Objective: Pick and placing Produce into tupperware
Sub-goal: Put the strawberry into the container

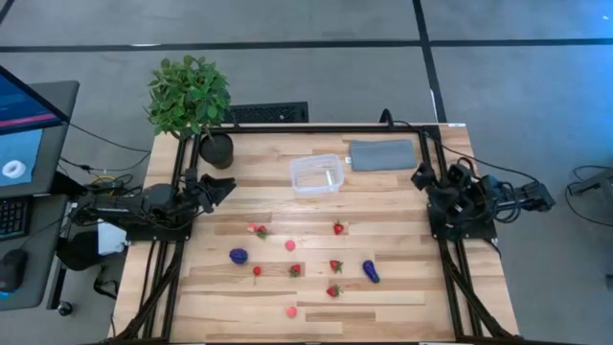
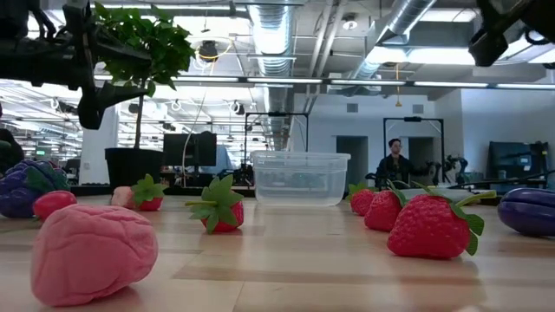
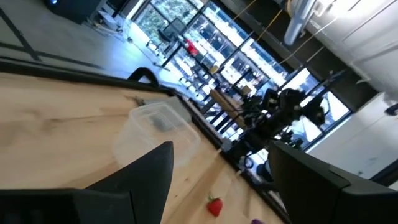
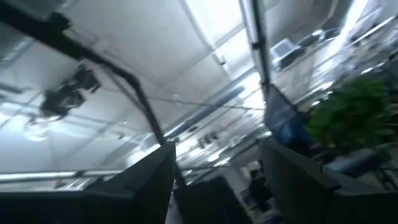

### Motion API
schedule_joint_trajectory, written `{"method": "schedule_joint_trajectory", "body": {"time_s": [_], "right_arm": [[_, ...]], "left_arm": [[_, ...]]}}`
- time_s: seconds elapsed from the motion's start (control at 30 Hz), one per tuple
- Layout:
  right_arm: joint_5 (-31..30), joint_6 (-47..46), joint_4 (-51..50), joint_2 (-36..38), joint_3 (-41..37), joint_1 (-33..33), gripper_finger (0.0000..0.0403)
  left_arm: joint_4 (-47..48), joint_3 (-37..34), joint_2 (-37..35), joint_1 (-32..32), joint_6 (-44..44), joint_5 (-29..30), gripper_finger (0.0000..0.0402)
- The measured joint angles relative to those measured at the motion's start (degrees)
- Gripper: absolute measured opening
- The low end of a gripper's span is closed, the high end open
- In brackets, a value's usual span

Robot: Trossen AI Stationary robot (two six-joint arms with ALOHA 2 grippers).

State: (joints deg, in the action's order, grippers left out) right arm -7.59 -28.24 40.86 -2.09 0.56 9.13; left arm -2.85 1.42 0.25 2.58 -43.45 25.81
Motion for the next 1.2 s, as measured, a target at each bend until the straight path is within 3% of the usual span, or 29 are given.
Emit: {"method": "schedule_joint_trajectory", "body": {"time_s": [0.17, 0.37, 0.47, 0.7, 0.8, 1.0, 1.2], "right_arm": [[-5.9, 0.2, -2.3, -0.3, 0.0, 0.0, 0.026], [-6.8, 7.2, -7.3, -0.3, 0.0, 0.3, 0.026], [-9.2, 5.4, -9.9, -0.3, 0.0, 0.3, 0.026], [-8.1, -5.6, -14.5, -0.3, 0.0, 0.1, 0.026], [-8.4, -3.7, -14.3, -0.3, 0.0, -0.7, 0.026], [-8.5, -11.6, -10.2, -0.9, 0.0, -2.2, 0.026], [-7.4, -13.1, -7.3, -7.5, 1.8, 0.2, 0.026]], "left_arm": [[0.2, 0.0, 0.0, 0.0, 1.6, 0.7, 0.025], [0.2, 0.0, 0.1, 0.0, -3.1, 0.4, 0.025], [0.3, 0.0, 0.1, 0.0, -4.4, -2.2, 0.0249], [-0.2, -0.3, 0.1, 0.0, -8.9, -6.5, 0.0249], [-1.2, -0.6, 0.1, 0.0, -10.2, -6.7, 0.0249], [-4.4, -0.7, 0.1, 0.0, -10.4, -9.0, 0.0249], [-7.5, -0.7, 0.1, 0.0, -10.1, -9.8, 0.025]]}}
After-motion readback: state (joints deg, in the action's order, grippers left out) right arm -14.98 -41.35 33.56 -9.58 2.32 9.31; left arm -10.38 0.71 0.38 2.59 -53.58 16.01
